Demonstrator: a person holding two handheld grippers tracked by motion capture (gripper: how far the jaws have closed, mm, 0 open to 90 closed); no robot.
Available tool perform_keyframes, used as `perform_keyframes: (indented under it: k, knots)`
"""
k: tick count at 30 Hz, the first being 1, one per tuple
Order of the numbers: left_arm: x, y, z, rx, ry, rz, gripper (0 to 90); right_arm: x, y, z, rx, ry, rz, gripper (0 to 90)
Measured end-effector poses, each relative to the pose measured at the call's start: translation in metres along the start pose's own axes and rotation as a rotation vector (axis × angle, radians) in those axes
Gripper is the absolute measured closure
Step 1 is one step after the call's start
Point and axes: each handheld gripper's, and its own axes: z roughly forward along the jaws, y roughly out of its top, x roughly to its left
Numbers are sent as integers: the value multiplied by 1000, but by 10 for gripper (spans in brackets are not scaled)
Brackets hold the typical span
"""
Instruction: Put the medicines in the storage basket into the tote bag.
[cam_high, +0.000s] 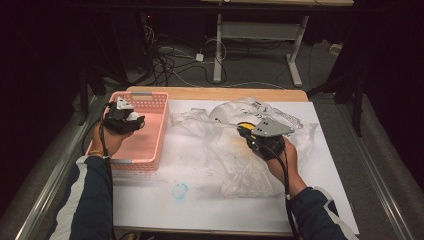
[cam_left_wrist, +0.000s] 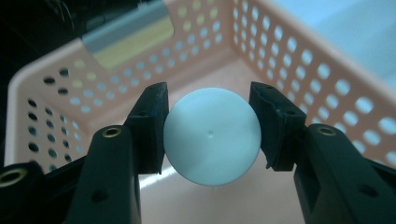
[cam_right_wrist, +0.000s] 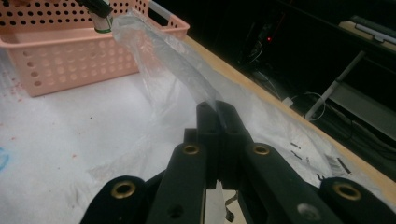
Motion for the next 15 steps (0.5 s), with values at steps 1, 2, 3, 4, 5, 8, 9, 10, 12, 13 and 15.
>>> perform_keyframes:
  k: [1,2,3,4,5,8,9,10,12,13,15]
  knots:
    - [-1,1,-2,-21,8,6,482,-1,2,-1,-4,-6,-2,900]
    - [-3,3,-3,-40,9,7,482,-1,5,-3,-8,-13,-6,900]
    - [-4,4,-4,-55,6,7,482,-2,7,-4,-12,-21,-12,900]
    - [-6,5,-4,-68,7,11,482,-3,9,-4,-17,-27,-15,900]
    - [-8,6,-5,-80,5,13,482,-4,11,-5,-22,-34,-12,900]
    - [-17,10,-12,-129,-22,18,482,-7,15,-6,-38,-52,-8,900]
    - [-21,12,-15,-144,-27,28,482,-8,16,-7,-44,-57,-9,900]
    - [-25,13,-18,-162,-36,35,482,-8,17,-8,-49,-66,-9,900]
    - [-33,16,-26,-200,-49,47,481,-9,20,-10,-62,-76,-14,900]
    - [-36,18,-29,-219,-61,50,482,-9,21,-11,-66,-83,-25,900]
    - [-44,20,-36,-257,-73,59,481,-8,22,-14,-70,-78,-32,900]
